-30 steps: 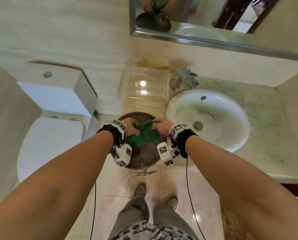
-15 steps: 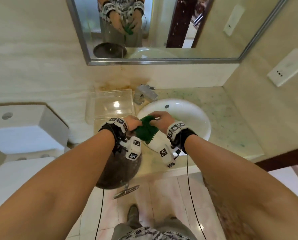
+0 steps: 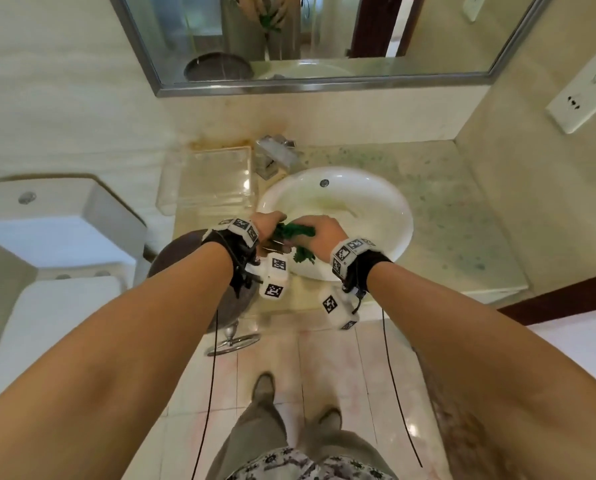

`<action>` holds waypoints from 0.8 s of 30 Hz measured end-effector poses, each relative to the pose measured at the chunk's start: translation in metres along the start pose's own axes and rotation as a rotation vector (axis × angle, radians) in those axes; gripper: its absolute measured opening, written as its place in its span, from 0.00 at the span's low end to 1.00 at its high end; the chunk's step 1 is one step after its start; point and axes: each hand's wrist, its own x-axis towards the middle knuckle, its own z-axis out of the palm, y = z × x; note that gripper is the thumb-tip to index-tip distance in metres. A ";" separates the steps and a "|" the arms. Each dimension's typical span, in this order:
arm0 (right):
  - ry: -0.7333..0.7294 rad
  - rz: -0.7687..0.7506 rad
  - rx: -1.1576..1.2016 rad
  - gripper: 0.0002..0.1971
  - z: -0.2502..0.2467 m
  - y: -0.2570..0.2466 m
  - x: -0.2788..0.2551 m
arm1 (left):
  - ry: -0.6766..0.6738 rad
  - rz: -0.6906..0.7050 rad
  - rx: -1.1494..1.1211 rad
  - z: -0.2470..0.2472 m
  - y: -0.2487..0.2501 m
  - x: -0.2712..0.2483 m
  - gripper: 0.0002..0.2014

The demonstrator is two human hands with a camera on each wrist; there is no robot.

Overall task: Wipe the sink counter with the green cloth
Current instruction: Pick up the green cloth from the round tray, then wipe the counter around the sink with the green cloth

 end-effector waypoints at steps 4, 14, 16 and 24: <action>-0.023 -0.015 0.002 0.14 0.010 0.023 -0.004 | 0.105 0.104 0.221 0.011 -0.011 -0.042 0.15; -0.097 0.084 -0.142 0.14 0.042 0.054 -0.007 | 0.271 0.183 0.848 -0.026 -0.076 -0.034 0.32; -0.075 0.107 -0.150 0.14 0.048 0.058 -0.005 | 0.252 0.156 0.934 -0.031 -0.085 -0.025 0.41; -0.026 0.145 -0.303 0.11 0.082 0.065 0.010 | 0.167 0.195 1.186 -0.037 -0.133 0.011 0.58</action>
